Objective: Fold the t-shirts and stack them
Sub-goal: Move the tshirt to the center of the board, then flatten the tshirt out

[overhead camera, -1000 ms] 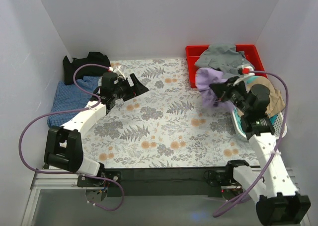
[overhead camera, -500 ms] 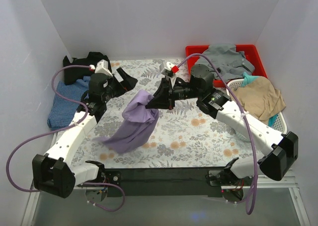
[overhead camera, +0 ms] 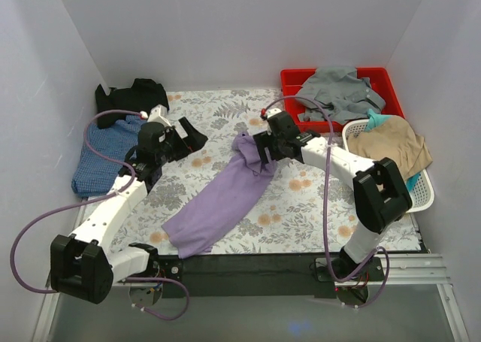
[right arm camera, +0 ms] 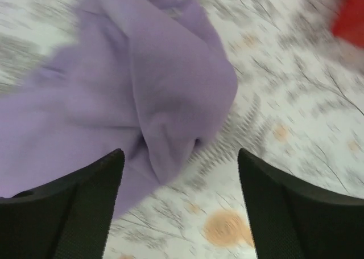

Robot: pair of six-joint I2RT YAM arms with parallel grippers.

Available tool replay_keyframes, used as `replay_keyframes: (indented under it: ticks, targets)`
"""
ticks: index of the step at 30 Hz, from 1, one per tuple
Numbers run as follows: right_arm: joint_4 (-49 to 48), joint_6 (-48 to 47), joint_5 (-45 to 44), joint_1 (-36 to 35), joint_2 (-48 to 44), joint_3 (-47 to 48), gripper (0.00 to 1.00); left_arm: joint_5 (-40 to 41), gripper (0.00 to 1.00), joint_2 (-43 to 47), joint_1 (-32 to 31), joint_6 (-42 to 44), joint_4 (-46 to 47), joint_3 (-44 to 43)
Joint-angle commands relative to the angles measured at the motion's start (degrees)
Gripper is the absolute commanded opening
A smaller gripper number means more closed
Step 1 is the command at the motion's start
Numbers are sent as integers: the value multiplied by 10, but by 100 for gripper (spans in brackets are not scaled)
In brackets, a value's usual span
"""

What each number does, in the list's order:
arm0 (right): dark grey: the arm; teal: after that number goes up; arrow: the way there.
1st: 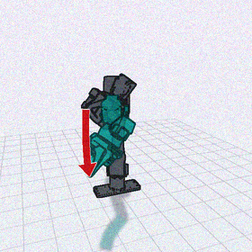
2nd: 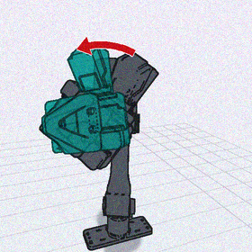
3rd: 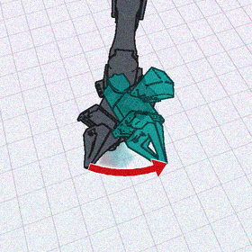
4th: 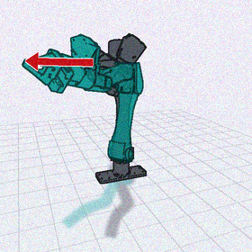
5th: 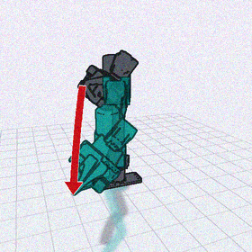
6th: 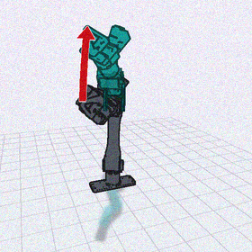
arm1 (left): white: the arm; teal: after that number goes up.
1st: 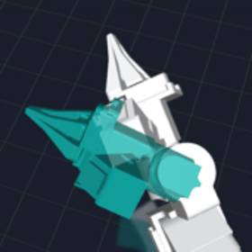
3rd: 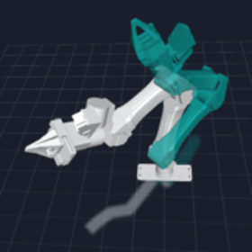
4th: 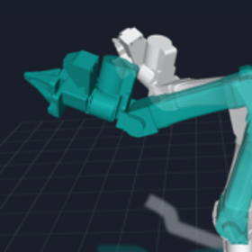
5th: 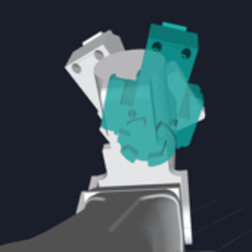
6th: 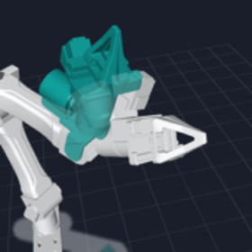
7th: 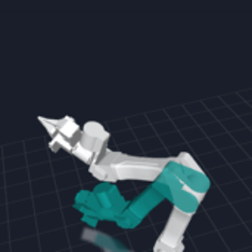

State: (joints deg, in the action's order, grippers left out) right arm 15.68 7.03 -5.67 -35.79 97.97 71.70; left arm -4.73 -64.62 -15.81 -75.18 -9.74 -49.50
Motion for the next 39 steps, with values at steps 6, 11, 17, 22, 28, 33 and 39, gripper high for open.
replay_keyframes:
  ticks: [6, 11, 17, 22, 28, 33, 39]
  targets:
    - [-7, 8, -110, -3, -172, -94, 98, -123, 98, -27, -1, -9, 9, 99]
    - [-14, -24, -40, -3, -99, -54, 97, -111, 98, -57, -14, -23, 10, 123]
    - [-13, -54, 19, -3, 8, 59, 96, -79, 98, -91, -17, -46, 26, 127]
    - [21, -64, 30, -10, 73, 163, 95, -79, 98, -142, -18, -46, 31, 111]
    - [65, -69, 24, -33, 112, 204, 95, -83, 98, -187, -19, -43, 37, 104]
    - [75, -69, 2, -46, 128, 189, 92, -86, 98, -213, -20, -38, 40, 94]
    - [110, -69, -74, -53, 153, 189, 89, -99, 98, -233, -23, -36, 46, 83]
